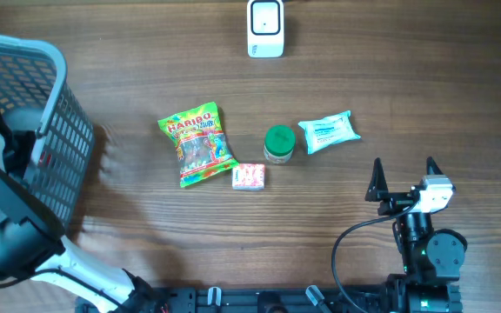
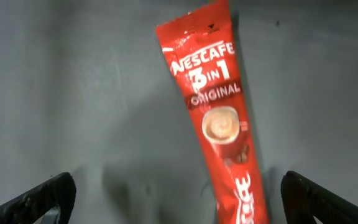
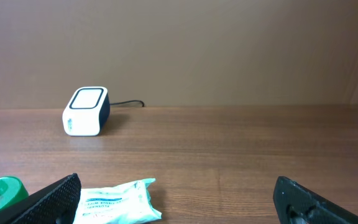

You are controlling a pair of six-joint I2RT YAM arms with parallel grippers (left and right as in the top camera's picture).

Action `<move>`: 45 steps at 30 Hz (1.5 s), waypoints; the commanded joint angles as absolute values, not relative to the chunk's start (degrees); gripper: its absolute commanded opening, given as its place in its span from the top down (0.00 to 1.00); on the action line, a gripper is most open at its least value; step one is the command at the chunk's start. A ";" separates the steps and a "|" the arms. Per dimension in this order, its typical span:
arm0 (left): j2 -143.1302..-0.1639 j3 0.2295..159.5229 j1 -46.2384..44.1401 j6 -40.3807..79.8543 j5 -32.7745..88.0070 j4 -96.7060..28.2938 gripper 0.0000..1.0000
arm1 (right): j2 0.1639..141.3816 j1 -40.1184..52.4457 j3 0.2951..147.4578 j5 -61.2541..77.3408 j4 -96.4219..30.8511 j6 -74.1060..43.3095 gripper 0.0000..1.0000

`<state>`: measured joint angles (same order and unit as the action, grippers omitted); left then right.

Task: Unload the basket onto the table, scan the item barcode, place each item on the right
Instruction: 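Reach into the basket and grasp the red NESCAFE stick, then carry the NESCAFE stick out and lay it near the red box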

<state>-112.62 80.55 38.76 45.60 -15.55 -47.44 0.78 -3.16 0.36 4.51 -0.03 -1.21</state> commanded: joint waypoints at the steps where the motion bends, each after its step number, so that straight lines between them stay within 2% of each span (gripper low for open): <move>1: -115.33 79.18 39.13 45.87 -17.65 -45.04 0.00 | 0.43 -3.25 0.30 4.95 0.14 -1.58 0.00; 2: -115.72 78.85 39.13 45.71 -17.65 -44.21 0.00 | 0.43 -3.25 0.30 4.95 0.14 -1.58 0.00; 3: -116.36 78.50 39.13 45.43 -17.65 -43.46 0.06 | 0.43 -3.25 0.30 4.93 0.14 -1.58 0.00; 4: -116.79 78.28 39.13 45.43 -17.63 -43.22 0.24 | 0.43 -3.25 0.30 4.95 0.14 -1.56 0.00; 5: -117.38 77.71 39.13 45.43 -17.65 -43.24 0.69 | 0.43 -3.25 0.30 4.95 0.14 -1.58 0.00; 6: -117.40 77.58 39.13 45.43 -17.65 -43.29 0.85 | 0.43 -3.25 0.30 4.95 0.14 -1.58 0.00; 7: -117.40 77.58 39.13 45.43 -17.67 -43.24 0.95 | 0.43 -3.25 0.30 4.93 0.14 -1.58 0.00; 13: -116.88 78.74 39.29 36.42 -17.47 -43.31 0.96 | 0.43 -3.25 0.30 4.95 0.14 -1.58 0.00; 16: -113.51 81.34 39.29 36.21 -17.39 -44.91 0.96 | 0.43 -3.25 0.30 4.93 0.14 -1.58 0.00; 23: -93.91 83.83 39.29 36.21 -17.12 -44.97 0.96 | 0.43 -3.25 0.30 4.95 0.14 -1.56 0.00; 24: -91.74 83.83 39.29 36.21 -15.57 -44.99 0.96 | 0.43 -3.25 0.30 4.95 0.14 -1.58 0.00; 31: -68.47 83.81 38.39 36.23 17.23 -40.47 0.96 | 0.43 -3.25 0.30 4.95 0.14 -1.58 0.00; 32: -66.22 83.81 37.32 36.21 18.68 -40.49 0.96 | 0.43 -3.25 0.30 4.95 0.14 -1.58 0.00; 35: -60.86 83.79 27.22 31.40 20.16 -43.79 0.96 | 0.43 -3.25 0.30 4.93 0.14 -1.58 0.00; 40: -63.57 78.17 5.48 20.75 19.99 -52.88 0.96 | 0.43 -3.25 0.30 4.95 0.14 -1.58 0.00; 45: -67.79 60.47 -9.67 23.24 16.43 -48.25 0.96 | 0.43 -3.25 0.30 4.95 0.14 -1.58 0.00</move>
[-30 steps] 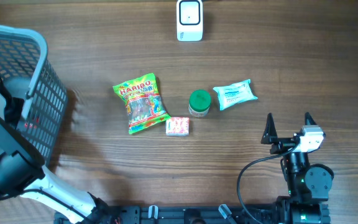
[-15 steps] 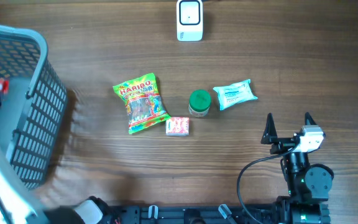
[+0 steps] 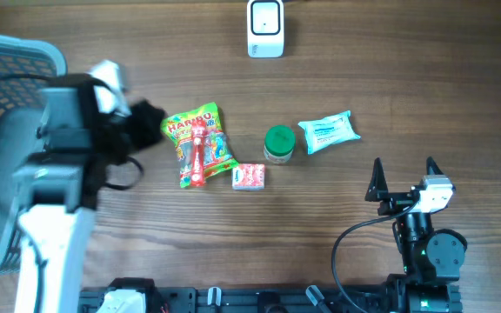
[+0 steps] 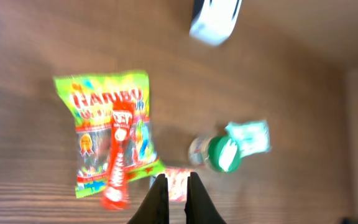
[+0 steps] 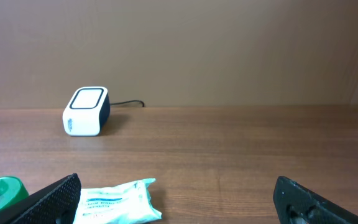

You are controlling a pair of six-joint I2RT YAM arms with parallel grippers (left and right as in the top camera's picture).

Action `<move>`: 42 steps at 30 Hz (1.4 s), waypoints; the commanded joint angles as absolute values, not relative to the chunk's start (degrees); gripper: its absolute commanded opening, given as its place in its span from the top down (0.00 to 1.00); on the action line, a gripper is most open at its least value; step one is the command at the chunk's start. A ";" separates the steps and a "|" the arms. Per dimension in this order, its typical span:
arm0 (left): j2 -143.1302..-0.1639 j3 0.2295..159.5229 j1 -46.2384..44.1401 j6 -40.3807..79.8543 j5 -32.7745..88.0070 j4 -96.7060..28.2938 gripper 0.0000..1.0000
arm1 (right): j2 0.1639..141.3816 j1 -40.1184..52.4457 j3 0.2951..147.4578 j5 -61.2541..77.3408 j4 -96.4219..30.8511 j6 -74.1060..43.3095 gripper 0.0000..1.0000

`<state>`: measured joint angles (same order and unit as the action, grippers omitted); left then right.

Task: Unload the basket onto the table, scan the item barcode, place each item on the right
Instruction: 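Carry the NESCAFE stick out and lay it near the red box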

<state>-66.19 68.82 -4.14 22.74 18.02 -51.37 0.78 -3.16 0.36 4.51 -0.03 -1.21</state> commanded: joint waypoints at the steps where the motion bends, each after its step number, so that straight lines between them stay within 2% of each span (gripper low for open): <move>1: -68.79 55.02 -12.51 24.77 16.38 -44.34 0.96 | 0.43 -3.25 0.30 4.95 0.14 -1.58 0.00; 5: -71.37 46.96 -18.04 28.14 9.58 -37.87 0.96 | 0.43 -3.25 0.30 4.95 0.14 -1.58 0.00; 9: -71.44 46.96 -18.11 29.45 4.47 -37.23 0.96 | 0.43 -3.25 0.30 4.95 0.14 -1.61 0.00; 24: -72.34 46.92 -18.17 35.66 6.17 -39.83 0.96 | 0.43 -3.25 0.30 4.95 0.14 -1.58 0.00; 39: -80.51 46.92 -18.17 35.92 23.18 -45.89 0.96 | 0.43 -3.25 0.30 4.95 0.14 -1.58 0.00; 42: -80.71 46.92 -18.17 25.41 27.53 -45.45 0.96 | 0.43 -3.25 0.30 4.95 0.14 -1.58 0.00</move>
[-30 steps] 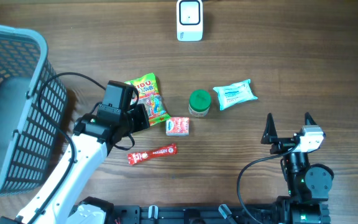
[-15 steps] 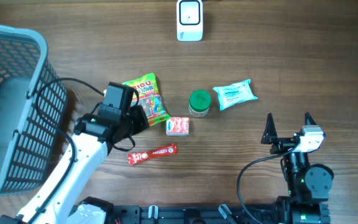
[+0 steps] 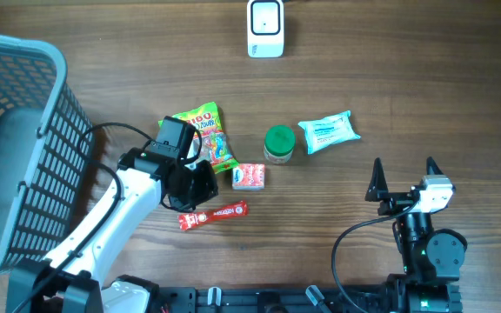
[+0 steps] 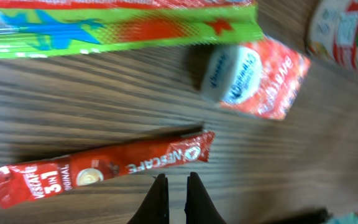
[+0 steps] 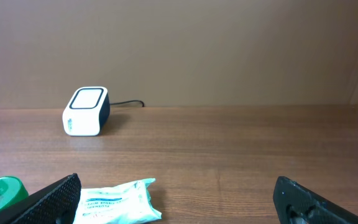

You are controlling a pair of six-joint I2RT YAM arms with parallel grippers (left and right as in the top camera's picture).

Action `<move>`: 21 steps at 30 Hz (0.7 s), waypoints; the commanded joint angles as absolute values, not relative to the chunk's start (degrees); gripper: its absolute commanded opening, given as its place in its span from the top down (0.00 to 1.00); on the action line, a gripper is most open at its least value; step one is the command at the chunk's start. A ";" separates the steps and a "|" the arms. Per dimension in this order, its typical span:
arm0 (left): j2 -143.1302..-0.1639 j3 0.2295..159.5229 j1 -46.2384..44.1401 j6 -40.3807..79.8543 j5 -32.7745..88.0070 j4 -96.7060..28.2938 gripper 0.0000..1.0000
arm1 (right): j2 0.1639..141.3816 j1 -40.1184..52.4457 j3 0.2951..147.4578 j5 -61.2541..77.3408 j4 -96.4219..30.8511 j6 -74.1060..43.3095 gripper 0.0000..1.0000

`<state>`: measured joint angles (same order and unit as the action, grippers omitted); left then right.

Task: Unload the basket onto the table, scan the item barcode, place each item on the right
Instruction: 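Carry the NESCAFE stick out and lay it near the red box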

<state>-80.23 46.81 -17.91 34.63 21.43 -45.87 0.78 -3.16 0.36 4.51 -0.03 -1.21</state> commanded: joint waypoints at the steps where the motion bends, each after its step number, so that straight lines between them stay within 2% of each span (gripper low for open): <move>1: -80.71 46.92 -18.17 21.02 29.52 -45.32 0.96 | 0.43 -3.25 0.30 4.95 0.16 -1.58 0.00; 5: -80.71 46.92 -18.17 15.11 34.46 -44.60 0.96 | 0.43 -3.25 0.30 4.95 0.14 -1.58 0.00; 17: -80.71 46.92 -18.17 15.88 35.18 -43.72 0.96 | 0.43 -3.25 0.30 4.93 0.14 -1.58 0.00; 21: -80.71 46.92 -18.17 38.37 24.25 -44.84 0.96 | 0.43 -3.25 0.30 4.95 0.14 -1.58 0.00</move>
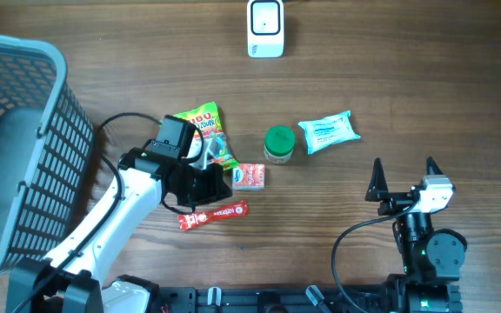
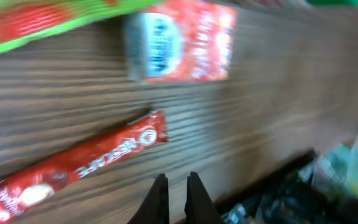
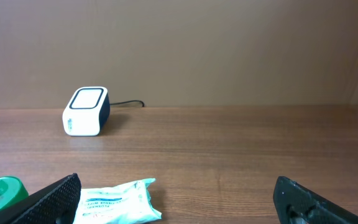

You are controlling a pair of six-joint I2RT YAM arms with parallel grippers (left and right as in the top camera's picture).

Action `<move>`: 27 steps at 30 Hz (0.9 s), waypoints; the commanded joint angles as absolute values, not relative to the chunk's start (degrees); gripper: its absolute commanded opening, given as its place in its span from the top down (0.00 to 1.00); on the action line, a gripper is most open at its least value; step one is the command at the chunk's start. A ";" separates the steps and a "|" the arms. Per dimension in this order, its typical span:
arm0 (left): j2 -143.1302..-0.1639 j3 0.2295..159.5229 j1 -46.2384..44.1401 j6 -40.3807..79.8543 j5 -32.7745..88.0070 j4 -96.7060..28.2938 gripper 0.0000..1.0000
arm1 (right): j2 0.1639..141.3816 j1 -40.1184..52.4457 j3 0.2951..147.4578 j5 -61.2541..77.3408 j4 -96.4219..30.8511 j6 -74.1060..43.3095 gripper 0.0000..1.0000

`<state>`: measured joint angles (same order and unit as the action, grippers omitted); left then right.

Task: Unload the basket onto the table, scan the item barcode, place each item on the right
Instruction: 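Carry the NESCAFE stick out and lay it near the red box, then withdraw the left gripper back toward the basket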

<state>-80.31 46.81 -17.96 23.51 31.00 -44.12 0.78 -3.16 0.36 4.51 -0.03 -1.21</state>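
Note:
A red Nescafe stick [image 1: 213, 215] lies flat on the table near the front; the left wrist view shows the stick [image 2: 98, 158] just ahead of my fingers. My left gripper [image 1: 207, 185] hovers low between the stick and a small red-and-white packet [image 1: 250, 176], shut with nothing held [image 2: 174, 179]. The white scanner [image 1: 266, 28] stands at the far edge, also seen as a scanner [image 3: 86, 111]. My right gripper [image 1: 403, 178] rests open at the front right [image 3: 176, 182].
A grey mesh basket [image 1: 55, 156] fills the left side. A Haribo bag [image 1: 205, 126], partly under my left arm, a green-lidded jar [image 1: 278, 143] and a pale wipes pack [image 1: 329, 130] sit mid-table. The table's front edge lies just past the left fingers.
My left gripper has shifted a little to the right and turned, still shut and low over the table. The Nescafe stick lies where it was. The right arm has not moved.
My left gripper was open inside the basket over the Nescafe stick. Then it was out of the basket and shut, with the stick over the Haribo bag. Later the stick lay on the table in front of the bag, where it still lies.

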 commanded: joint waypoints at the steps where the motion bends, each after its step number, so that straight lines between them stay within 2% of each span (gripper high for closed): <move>1: -80.71 46.92 -18.17 40.03 24.12 -44.86 0.96 | 0.43 -3.25 0.30 4.95 0.14 -1.61 0.00; 6: -80.71 46.92 -18.17 44.95 22.94 -46.68 0.96 | 0.43 -3.25 0.30 4.95 0.14 -1.58 0.00; 9: -80.71 46.87 -18.17 62.35 15.84 -53.12 0.95 | 0.43 -3.25 0.30 4.95 0.14 -1.58 0.00; 12: -80.71 46.87 -18.17 72.88 15.51 -53.43 0.12 | 0.43 -3.25 0.30 4.95 0.14 -1.58 0.00; 13: -80.71 46.87 -18.17 74.91 15.44 -53.01 0.00 | 0.43 -3.25 0.30 4.95 0.14 -1.58 0.00; 15: -80.71 46.87 -18.61 77.12 14.37 -50.09 0.00 | 0.43 -3.25 0.30 4.95 0.14 -1.58 0.00; 17: -80.71 46.87 -20.56 85.89 13.15 -49.52 0.00 | 0.43 -3.25 0.30 4.95 0.14 -1.58 0.00; 21: -80.82 46.87 -28.14 101.06 8.01 -49.54 0.00 | 0.43 -3.25 0.30 4.95 0.14 -1.58 0.00; 25: -82.72 46.87 -34.65 108.27 2.66 -50.89 0.00 | 0.43 -3.25 0.30 4.95 0.14 -1.56 0.00; 27: -84.60 46.85 -34.50 110.67 1.67 -51.88 0.08 | 0.43 -3.25 0.30 4.95 0.14 -1.58 0.00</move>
<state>-82.02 46.81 -34.39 103.79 6.07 -50.89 0.78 -3.16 0.36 4.51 -0.03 -1.21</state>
